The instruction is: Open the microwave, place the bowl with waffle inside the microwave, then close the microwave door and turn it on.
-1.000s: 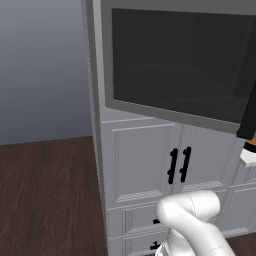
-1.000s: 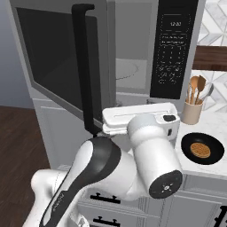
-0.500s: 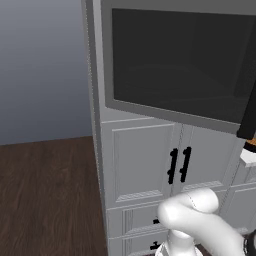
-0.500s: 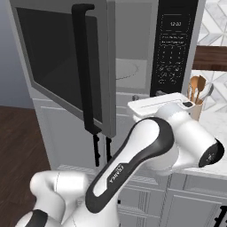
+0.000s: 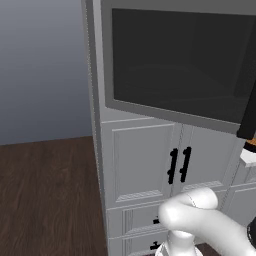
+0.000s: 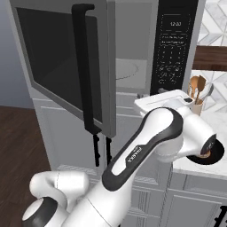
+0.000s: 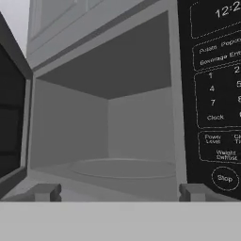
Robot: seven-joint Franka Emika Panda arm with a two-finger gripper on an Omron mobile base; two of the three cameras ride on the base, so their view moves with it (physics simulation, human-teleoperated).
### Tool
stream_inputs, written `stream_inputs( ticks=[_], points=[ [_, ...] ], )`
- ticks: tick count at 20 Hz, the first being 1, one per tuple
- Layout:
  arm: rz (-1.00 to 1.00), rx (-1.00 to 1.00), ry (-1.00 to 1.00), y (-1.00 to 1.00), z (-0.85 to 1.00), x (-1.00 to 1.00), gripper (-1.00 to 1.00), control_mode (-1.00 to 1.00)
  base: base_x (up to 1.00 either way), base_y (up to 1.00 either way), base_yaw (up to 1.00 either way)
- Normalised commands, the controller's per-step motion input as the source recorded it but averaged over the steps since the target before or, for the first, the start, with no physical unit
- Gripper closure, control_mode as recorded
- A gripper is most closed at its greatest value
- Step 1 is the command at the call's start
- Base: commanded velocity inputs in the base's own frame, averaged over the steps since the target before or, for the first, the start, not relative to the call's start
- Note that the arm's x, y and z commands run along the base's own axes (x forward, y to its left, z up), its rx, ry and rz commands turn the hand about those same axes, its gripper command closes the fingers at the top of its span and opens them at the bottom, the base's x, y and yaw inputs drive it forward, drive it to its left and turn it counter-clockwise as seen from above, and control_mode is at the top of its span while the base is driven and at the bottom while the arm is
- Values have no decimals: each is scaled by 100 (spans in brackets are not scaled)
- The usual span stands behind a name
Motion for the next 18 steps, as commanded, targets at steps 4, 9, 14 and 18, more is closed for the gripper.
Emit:
stream_inputs(
  ticks=[4, 9, 14, 18],
  points=[
    [0, 0, -8, 25, -5, -22, -100, -100, 0, 0, 0],
    [0, -1, -6, 39, -1, -50, -100, -100, 0, 0, 0],
    [1, 0, -1, 35, 0, -23, -100, -100, 0, 0, 0],
    [14, 2, 0, -7, 0, 20, -100, -100, 0, 0, 0]
  ],
)
